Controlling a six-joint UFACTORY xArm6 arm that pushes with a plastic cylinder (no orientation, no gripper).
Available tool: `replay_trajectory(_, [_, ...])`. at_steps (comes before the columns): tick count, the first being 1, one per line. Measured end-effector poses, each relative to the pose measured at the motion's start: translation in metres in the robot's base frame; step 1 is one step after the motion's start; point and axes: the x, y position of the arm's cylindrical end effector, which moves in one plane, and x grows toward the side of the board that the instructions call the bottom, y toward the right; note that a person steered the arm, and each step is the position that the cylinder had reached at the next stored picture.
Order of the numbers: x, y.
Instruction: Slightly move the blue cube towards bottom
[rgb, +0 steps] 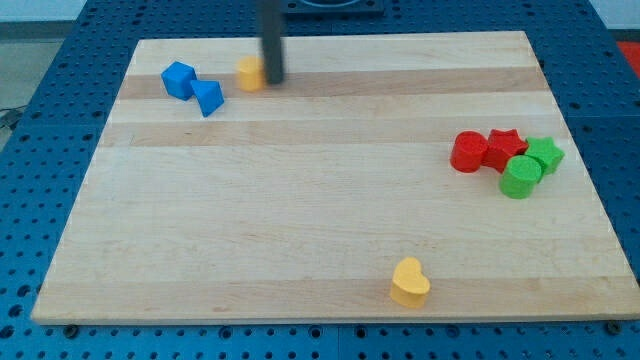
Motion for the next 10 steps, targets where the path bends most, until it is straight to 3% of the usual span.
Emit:
replay_trajectory(1, [0.000,-0.042])
replay_trajectory(2, [0.000,-0.040])
replay_trajectory(3, [-0.061,-0.010])
replay_trajectory(4, [-0.089,-0.020])
replay_trajectory(6, [-0.079,-0.166])
replay_trajectory(8, [-0.077,-0.170])
replay_trajectory(10, [0.058,-0.135])
